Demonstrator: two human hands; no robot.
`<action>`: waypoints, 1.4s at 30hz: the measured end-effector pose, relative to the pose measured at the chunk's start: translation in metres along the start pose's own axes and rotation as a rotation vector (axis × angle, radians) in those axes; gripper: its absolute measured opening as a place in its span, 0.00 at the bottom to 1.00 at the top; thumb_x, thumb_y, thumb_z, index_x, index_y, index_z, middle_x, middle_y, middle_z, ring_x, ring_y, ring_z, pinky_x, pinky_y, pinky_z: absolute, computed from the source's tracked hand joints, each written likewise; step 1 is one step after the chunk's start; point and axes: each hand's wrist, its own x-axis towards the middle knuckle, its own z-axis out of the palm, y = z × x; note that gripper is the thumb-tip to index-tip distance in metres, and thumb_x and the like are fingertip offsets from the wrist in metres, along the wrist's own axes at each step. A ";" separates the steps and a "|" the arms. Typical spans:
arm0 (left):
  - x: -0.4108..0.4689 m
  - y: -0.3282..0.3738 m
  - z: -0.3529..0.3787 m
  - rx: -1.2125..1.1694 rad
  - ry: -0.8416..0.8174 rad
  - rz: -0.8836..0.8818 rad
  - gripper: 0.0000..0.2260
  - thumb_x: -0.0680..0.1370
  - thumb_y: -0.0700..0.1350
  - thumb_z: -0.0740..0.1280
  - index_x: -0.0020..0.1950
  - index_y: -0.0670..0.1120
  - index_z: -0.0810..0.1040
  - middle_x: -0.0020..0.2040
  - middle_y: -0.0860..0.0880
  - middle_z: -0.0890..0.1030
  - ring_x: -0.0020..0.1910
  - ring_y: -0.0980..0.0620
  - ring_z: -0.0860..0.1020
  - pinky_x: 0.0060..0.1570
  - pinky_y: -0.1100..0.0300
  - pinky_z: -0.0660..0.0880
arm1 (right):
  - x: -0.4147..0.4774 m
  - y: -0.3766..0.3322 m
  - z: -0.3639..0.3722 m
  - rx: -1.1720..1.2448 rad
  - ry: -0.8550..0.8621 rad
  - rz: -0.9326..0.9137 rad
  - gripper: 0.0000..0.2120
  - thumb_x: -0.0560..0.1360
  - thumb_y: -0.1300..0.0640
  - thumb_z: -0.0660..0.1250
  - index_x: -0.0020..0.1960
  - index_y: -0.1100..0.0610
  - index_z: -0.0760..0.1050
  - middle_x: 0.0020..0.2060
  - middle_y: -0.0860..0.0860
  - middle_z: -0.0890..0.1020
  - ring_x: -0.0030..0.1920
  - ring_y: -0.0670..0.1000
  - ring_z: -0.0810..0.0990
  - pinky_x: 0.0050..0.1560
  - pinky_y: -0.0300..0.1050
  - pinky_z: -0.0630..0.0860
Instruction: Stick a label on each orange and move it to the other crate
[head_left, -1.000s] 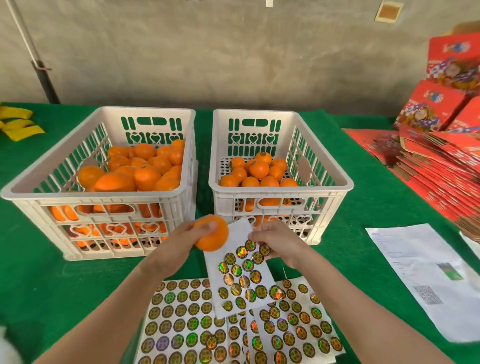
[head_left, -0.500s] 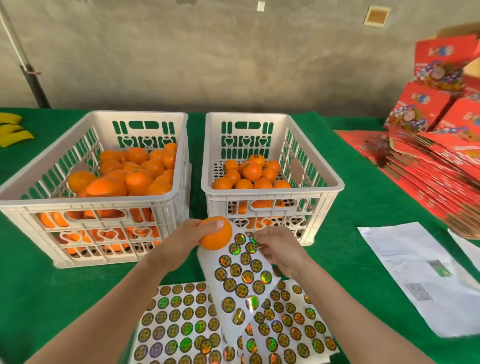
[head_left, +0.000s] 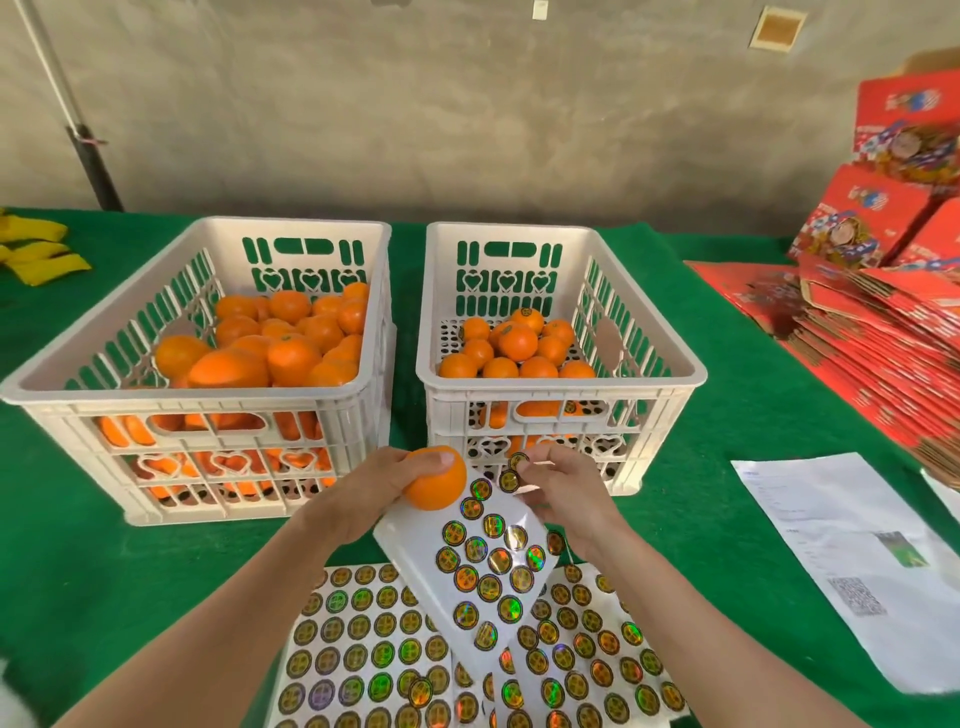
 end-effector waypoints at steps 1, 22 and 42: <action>0.000 -0.002 0.001 0.023 0.012 -0.001 0.29 0.65 0.62 0.69 0.58 0.44 0.78 0.54 0.43 0.82 0.55 0.44 0.80 0.65 0.46 0.71 | -0.001 0.002 0.000 -0.022 -0.011 0.001 0.04 0.77 0.64 0.65 0.47 0.57 0.75 0.42 0.56 0.78 0.31 0.52 0.78 0.34 0.42 0.74; 0.008 0.002 0.049 -0.611 0.109 0.043 0.21 0.69 0.52 0.70 0.58 0.43 0.75 0.58 0.41 0.78 0.56 0.42 0.80 0.59 0.47 0.76 | -0.008 0.010 0.021 0.119 0.114 -0.106 0.09 0.78 0.64 0.63 0.40 0.58 0.77 0.38 0.53 0.81 0.37 0.50 0.82 0.39 0.41 0.81; -0.013 0.021 0.038 -0.352 -0.024 0.325 0.26 0.75 0.65 0.58 0.67 0.52 0.75 0.65 0.46 0.77 0.66 0.48 0.74 0.66 0.50 0.69 | -0.051 -0.046 0.015 -0.195 -0.183 -0.671 0.17 0.73 0.66 0.70 0.50 0.44 0.80 0.33 0.42 0.78 0.37 0.43 0.74 0.42 0.37 0.73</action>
